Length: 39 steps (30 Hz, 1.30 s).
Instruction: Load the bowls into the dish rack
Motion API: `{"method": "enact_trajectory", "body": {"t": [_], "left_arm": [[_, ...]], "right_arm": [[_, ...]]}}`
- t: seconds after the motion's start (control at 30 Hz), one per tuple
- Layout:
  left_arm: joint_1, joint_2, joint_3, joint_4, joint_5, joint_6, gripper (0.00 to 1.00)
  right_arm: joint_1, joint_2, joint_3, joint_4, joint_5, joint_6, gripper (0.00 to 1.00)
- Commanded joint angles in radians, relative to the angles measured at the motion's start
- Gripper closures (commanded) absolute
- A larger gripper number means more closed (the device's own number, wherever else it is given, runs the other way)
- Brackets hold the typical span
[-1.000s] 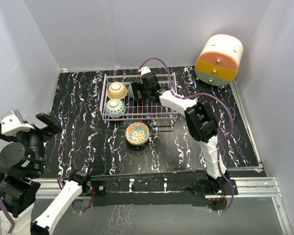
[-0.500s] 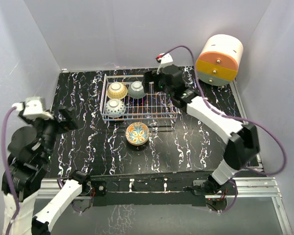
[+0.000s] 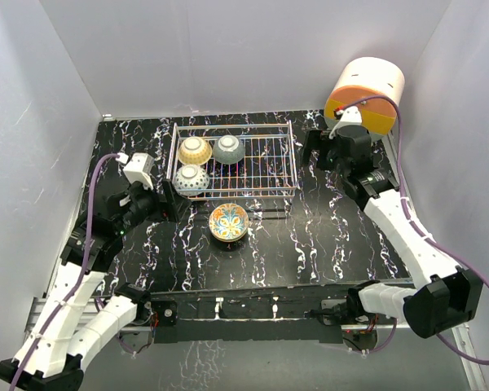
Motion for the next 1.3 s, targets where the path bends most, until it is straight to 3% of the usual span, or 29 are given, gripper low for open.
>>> {"method": "enact_trajectory", "body": {"t": [0.0,0.1,0.27,0.37,0.57,0.73,0.93,1.27], "left_arm": [[-0.005,-0.026,-0.063,0.149,0.126,-0.11,0.25],[-0.012,0.012,-0.082,0.19,0.095,-0.103,0.25],[-0.073,0.161,0.02,0.226,-0.022,-0.036,0.23],[-0.2,0.232,0.037,0.259,-0.128,-0.029,0.23],[-0.55,0.343,0.007,0.261,-0.501,-0.061,0.23],[-0.701,0.471,-0.019,0.284,-0.594,-0.145,0.24],[-0.738,0.646,-0.022,0.345,-0.707,-0.122,0.25],[-0.734,0.778,-0.083,0.519,-0.732,-0.074,0.38]], "right_arm": [[-0.038,-0.051,-0.046,-0.019,-0.086,0.043,0.0],[-0.062,-0.044,-0.065,-0.004,-0.128,0.068,0.0],[-0.077,-0.019,-0.071,0.024,-0.184,0.101,0.0],[-0.086,-0.015,-0.066,0.027,-0.182,0.103,0.0],[-0.142,-0.025,-0.072,0.026,-0.2,0.104,0.0],[-0.171,-0.03,-0.092,0.037,-0.228,0.101,0.0],[-0.196,-0.042,-0.128,0.059,-0.26,0.112,0.0],[-0.226,-0.044,-0.136,0.067,-0.288,0.109,0.0]]}}
